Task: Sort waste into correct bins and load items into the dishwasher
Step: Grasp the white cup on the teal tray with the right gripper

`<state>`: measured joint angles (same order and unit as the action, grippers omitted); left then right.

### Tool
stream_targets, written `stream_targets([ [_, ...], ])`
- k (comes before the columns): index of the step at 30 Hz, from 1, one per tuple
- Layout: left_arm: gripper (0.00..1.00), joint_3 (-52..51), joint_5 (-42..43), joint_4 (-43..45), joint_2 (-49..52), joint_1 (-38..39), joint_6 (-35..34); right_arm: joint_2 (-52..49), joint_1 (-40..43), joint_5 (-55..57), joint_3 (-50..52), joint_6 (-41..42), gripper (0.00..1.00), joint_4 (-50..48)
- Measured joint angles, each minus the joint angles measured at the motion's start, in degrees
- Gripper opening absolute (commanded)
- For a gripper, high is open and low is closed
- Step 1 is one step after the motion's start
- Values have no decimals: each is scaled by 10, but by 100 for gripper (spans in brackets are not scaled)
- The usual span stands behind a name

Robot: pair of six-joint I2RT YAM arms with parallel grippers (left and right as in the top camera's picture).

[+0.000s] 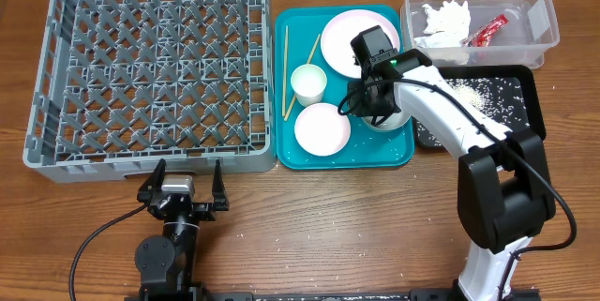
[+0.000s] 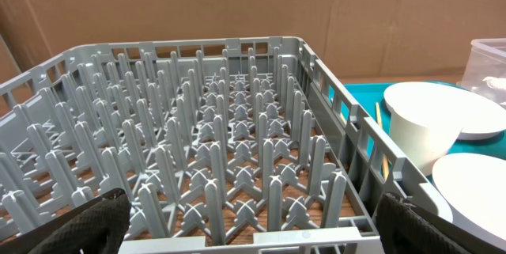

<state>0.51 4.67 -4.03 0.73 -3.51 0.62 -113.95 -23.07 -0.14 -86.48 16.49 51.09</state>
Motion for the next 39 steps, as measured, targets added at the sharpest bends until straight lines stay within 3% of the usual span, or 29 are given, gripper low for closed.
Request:
stream_targets([
  [2,100,0,0,0,0,0,0,-1,0,-9,-12,0,29,26],
  [6,100,0,0,0,0,0,0,-4,0,-29,-112,2,49,85],
  [9,100,0,0,0,0,0,0,-4,0,-54,-167,11,50,53],
  [20,100,0,0,0,0,0,0,-90,-24,-101,-167,80,50,4],
  [21,100,0,0,0,0,0,0,-94,-25,-102,-167,81,50,3],
  [24,100,0,0,0,0,0,0,-94,-25,-103,-167,85,23,0],
  [36,100,0,0,0,0,0,0,-112,-25,-104,-165,90,21,-14],
  [37,100,0,0,0,0,0,0,-116,-25,-104,-164,90,16,-13],
  [38,100,0,0,0,0,0,0,-120,-25,-104,-163,90,4,-13],
  [39,100,0,0,0,0,0,0,-126,-25,-104,-162,89,4,-13],
])
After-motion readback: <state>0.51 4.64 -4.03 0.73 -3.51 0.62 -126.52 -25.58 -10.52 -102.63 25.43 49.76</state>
